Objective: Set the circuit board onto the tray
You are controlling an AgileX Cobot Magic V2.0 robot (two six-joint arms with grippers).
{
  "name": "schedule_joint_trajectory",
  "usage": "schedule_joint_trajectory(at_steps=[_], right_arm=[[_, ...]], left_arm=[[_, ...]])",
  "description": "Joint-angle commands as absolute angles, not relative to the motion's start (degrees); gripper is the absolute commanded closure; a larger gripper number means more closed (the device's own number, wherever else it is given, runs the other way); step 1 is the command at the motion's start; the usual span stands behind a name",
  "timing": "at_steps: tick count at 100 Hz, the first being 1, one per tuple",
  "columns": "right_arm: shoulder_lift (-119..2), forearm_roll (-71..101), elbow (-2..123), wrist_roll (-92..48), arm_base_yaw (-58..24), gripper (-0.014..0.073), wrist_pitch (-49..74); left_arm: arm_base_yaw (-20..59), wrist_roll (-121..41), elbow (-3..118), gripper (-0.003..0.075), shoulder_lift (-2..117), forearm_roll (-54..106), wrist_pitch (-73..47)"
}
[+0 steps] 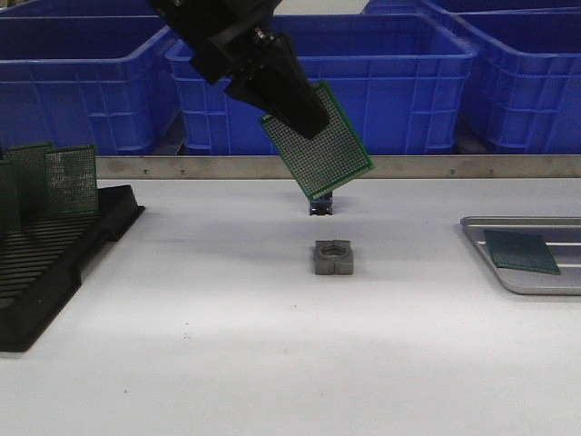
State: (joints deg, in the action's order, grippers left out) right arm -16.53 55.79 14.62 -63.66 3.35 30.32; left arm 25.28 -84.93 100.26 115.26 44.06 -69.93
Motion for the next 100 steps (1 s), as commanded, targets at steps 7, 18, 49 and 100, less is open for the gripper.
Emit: schedule_joint_trajectory(at_steps=[7, 18, 49, 100], right_arm=[[-22.44, 61.39, 17.81, -63.38, 2.25, 0.0589, 29.43], [-24.29, 62.69, 19.22, -63.38, 1.2, 0.0339, 28.25], [-33.04, 62.87, 24.87, -65.16, 1.14, 0.0127, 31.4], [-59.85, 70.92, 36.07, -91.55, -5.29, 0.0132, 35.61]], left_arm=[[25.74, -84.49, 101.99, 0.0741, 111.54, 48.09, -73.29], [25.74, -84.49, 101.99, 0.0741, 111.54, 48.09, -73.29], [25.74, -84.49, 101.99, 0.0741, 111.54, 49.34, -73.29], [25.74, -84.49, 101.99, 0.074, 111.54, 49.34, -73.29]])
